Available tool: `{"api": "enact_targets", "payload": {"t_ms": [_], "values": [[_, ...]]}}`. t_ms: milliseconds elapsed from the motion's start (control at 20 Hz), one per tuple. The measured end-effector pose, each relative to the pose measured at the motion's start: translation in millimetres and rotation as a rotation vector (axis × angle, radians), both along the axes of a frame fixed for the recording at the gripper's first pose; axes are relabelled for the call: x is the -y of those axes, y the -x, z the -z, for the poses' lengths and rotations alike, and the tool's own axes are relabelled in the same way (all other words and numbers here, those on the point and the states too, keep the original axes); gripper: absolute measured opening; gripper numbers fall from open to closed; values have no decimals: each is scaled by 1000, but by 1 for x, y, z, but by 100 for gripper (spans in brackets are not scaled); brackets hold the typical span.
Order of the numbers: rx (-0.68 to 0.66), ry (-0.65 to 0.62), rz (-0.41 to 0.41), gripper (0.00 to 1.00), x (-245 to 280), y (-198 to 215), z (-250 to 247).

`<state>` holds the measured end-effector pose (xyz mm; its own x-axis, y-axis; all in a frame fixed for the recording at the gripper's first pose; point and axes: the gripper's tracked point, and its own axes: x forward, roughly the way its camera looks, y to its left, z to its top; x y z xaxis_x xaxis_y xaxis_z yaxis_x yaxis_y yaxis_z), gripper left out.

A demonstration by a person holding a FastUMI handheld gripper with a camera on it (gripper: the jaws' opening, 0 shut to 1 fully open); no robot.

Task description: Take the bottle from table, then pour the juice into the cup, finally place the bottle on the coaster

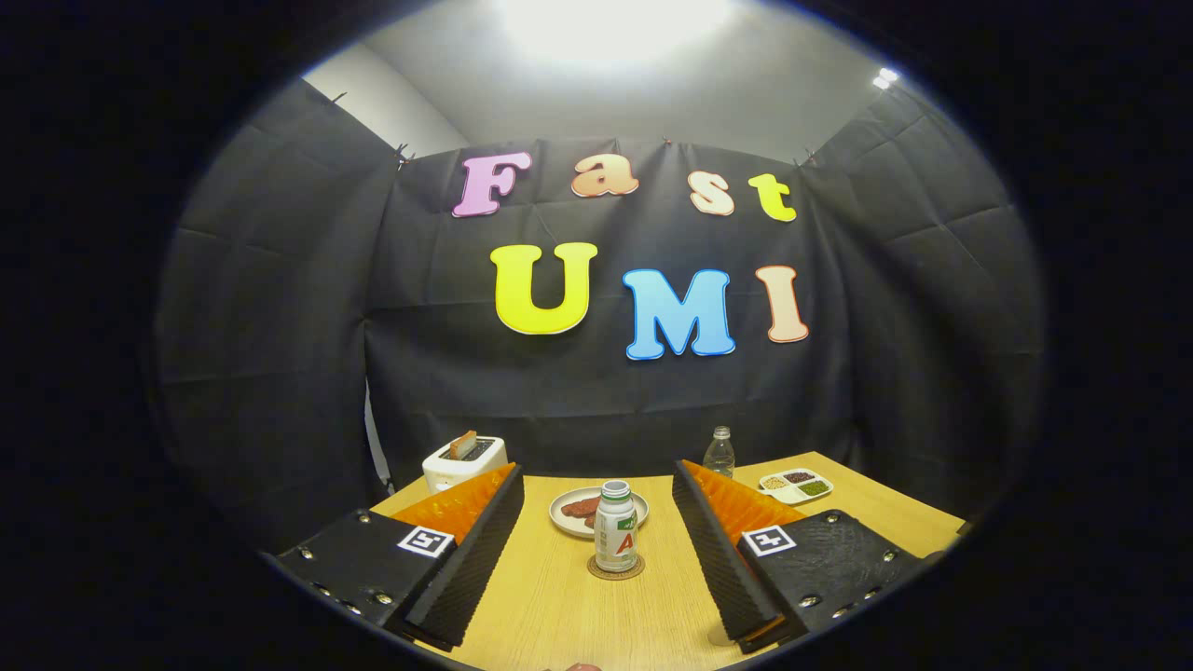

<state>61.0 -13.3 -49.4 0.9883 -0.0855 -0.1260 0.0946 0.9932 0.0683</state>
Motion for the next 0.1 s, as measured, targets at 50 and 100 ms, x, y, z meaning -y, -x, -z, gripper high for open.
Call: {"api": "enact_targets", "payload": {"t_ms": [50,100], "values": [[5,-7,0,97,-1,4,-1],[7,-4,1,97,0,7,-3]]}}
